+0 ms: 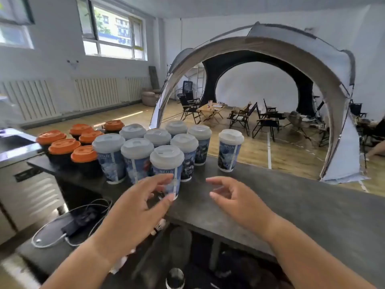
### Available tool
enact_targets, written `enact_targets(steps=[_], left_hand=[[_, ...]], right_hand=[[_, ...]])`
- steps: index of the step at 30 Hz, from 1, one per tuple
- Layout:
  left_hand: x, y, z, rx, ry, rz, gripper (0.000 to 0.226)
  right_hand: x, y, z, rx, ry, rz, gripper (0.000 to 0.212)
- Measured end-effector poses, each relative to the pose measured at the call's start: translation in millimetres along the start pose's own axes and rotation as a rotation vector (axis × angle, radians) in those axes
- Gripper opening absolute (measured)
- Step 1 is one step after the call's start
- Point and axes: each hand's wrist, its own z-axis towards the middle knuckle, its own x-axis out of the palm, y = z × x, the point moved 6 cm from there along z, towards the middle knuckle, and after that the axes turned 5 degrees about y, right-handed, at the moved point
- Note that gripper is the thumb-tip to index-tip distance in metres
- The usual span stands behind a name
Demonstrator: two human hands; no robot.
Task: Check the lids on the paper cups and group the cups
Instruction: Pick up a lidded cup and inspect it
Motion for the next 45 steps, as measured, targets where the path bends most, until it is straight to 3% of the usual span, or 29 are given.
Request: enact_targets(steps=[4,8,12,19,28,37,42,45], left_hand=[[-18,5,36,0.028,-0.189,0.221,0.050],[0,23,71,0.000,-0.135,0.375,0.060],[16,34,81,0.082,-0.130,0.563,0.062],[16,36,81,0.112,-0.220,0.511,0.051],[50,-22,82,0.178,-0.192,0.430,0.040],[196,-145,94,0.306,0.006,0.204,0.040],[253,-188,100,0.329,0.052,0.206,0.040],[267,-196,102,0.297,0.044,0.261,0.040]], right_hand=[[-16,22,71,-0.009,-0.162,0.102,0.042],[-13,19,139,0.118,-0.221,0.212,0.055],[1,8,171,0.220,-0.201,0.312,0.064],[6,1,178,0.197,-0.248,0.272,0.057],[-98,-43,60,0.164,-0.379,0.208,0.056],[-239,-163,-133,0.396,-0.557,0.170,0.048],[-284,-205,-188,0.419,-0.601,0.163,0.054],[-292,-218,-200,0.403,-0.575,0.163,0.067]])
